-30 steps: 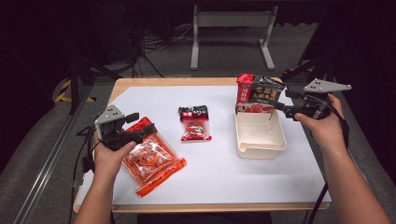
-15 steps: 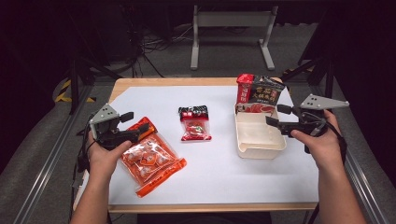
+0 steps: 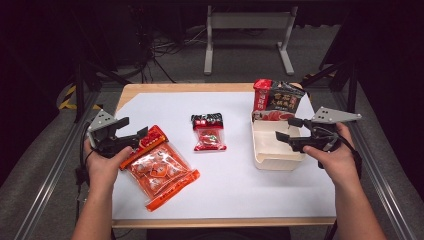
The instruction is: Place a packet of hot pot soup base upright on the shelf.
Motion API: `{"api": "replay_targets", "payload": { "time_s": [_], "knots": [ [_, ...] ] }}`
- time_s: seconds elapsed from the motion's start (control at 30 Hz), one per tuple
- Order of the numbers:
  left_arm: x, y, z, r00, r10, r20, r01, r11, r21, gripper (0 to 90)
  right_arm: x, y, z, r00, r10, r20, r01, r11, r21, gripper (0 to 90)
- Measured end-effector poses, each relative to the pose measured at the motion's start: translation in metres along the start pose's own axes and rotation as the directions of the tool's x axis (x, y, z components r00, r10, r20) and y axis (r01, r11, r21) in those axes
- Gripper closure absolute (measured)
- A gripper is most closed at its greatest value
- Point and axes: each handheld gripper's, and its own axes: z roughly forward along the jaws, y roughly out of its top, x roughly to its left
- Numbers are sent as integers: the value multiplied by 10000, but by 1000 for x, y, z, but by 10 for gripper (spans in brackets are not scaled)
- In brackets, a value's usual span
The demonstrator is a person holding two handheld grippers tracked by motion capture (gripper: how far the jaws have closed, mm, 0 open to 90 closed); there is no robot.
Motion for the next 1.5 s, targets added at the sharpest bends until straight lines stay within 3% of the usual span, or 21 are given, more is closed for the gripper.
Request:
{"api": "replay_targets", "payload": {
  "time_s": [0.13, 0.27, 0.33, 0.63, 0.9, 0.97, 1.03, 1.07, 1.23, 1.4, 1.47, 1.5],
  "knots": [
    [16, -9, 0, 9980, -361, -526, 370, 9992, 153, 246, 3, -1, 5, 9999, -87, -117, 87, 10000, 45, 294],
    [26, -15, 1, 9964, -565, -626, 583, 9979, 280, 249, 4, -3, 10, 9998, -155, -103, 157, 9997, 179, 301],
    [34, -22, 2, 9931, -881, -769, 910, 9952, 350, 249, 5, -3, 11, 9998, -130, -154, 134, 9997, 226, 321],
    [48, -44, 8, 9830, -1047, -1510, 1180, 9896, 824, 290, 9, -3, 19, 9979, -485, -432, 491, 9987, 137, 375],
    [57, -56, 11, 9810, -1161, -1552, 1344, 9844, 1136, 314, 10, -3, 27, 9963, -632, -584, 629, 9980, -66, 376],
    [60, -59, 13, 9802, -1201, -1575, 1422, 9803, 1373, 307, 12, -3, 29, 9957, -645, -666, 642, 9979, -67, 380],
    [64, -63, 15, 9721, -1426, -1863, 1753, 9693, 1726, 299, 12, -4, 30, 9955, -676, -670, 675, 9977, -38, 380],
    [64, -63, 15, 9721, -1426, -1863, 1753, 9693, 1726, 295, 12, -4, 30, 9955, -676, -670, 675, 9977, -38, 380],
    [71, -69, 20, 9651, -1695, -1996, 2132, 9512, 2232, 281, 14, -5, 33, 9948, -712, -734, 716, 9974, 34, 378],
    [80, -79, 21, 9481, -2249, -2249, 2785, 9285, 2457, 302, 16, -5, 34, 9950, -524, -846, 529, 9986, 38, 382],
    [82, -81, 21, 9461, -2329, -2251, 2873, 9243, 2512, 316, 17, -4, 34, 9950, -481, -879, 485, 9988, 16, 382],
    [85, -84, 22, 9412, -2575, -2187, 3108, 9137, 2617, 321, 17, -4, 35, 9949, -468, -892, 471, 9989, 11, 382]
  ]
}}
